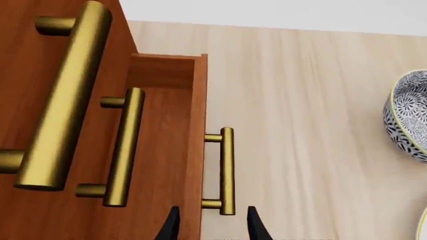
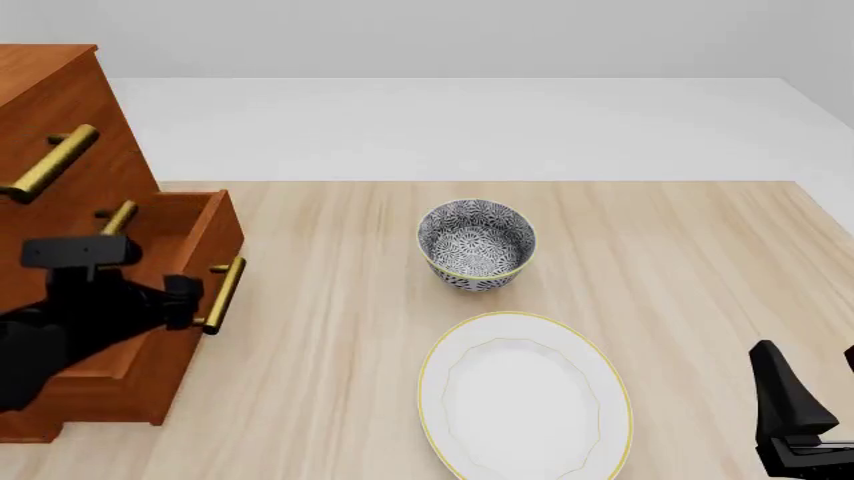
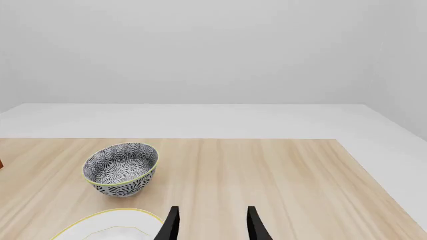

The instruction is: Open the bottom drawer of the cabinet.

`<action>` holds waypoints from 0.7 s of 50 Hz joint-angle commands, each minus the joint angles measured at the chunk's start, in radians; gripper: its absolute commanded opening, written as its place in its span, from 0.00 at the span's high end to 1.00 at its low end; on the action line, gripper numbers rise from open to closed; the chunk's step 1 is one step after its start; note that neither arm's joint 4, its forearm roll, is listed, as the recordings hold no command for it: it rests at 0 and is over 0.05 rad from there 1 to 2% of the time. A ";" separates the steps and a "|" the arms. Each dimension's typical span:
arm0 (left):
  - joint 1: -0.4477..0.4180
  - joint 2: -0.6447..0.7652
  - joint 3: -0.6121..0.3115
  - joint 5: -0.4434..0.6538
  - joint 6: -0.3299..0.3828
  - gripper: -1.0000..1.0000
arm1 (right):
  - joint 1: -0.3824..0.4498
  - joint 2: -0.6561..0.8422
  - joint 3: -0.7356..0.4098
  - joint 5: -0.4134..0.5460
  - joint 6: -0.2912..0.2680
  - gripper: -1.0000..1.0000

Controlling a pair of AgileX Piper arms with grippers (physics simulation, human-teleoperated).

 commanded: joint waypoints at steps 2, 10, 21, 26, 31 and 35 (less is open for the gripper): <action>0.001 0.028 0.024 -0.031 -0.019 0.00 | 0.000 0.000 0.000 0.000 0.000 0.00; -0.003 0.044 0.035 -0.047 -0.029 0.00 | 0.000 0.000 0.000 0.000 0.000 0.00; 0.005 0.057 0.044 -0.063 -0.028 0.00 | 0.000 0.000 0.000 0.000 0.000 0.00; 0.001 0.075 0.045 -0.076 -0.029 0.00 | 0.000 0.000 0.000 0.000 0.000 0.00; 0.002 0.089 0.045 -0.084 -0.028 0.00 | 0.000 0.000 0.000 0.000 0.000 0.00; 0.006 0.094 0.048 -0.091 -0.027 0.00 | 0.000 0.000 0.000 0.000 0.000 0.00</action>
